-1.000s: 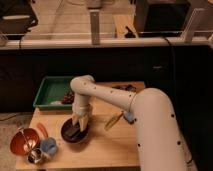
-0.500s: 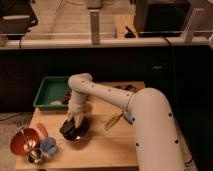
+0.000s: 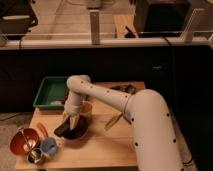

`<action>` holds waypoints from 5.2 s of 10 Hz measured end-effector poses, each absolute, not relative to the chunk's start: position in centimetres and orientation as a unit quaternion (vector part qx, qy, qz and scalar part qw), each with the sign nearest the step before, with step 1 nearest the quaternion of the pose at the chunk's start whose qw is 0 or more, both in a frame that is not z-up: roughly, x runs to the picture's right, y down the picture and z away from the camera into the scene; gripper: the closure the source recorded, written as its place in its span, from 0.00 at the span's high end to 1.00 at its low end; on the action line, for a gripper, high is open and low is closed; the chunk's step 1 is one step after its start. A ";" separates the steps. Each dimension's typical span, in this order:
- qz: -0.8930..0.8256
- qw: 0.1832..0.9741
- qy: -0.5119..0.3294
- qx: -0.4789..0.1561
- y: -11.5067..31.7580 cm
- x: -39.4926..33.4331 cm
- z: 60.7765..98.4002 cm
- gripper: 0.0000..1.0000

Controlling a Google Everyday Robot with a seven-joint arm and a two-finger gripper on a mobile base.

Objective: Wipe purple bowl with eraser

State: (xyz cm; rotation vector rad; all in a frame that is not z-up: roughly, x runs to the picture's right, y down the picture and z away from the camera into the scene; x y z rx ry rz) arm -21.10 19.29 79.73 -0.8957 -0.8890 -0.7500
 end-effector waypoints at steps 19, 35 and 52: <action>-0.335 0.721 -0.409 -0.447 23.0 -19.0 76.5 0.00; -0.321 0.760 -0.362 -0.433 20.1 -17.1 78.8 0.00; -0.321 0.760 -0.362 -0.433 20.1 -17.1 78.8 0.00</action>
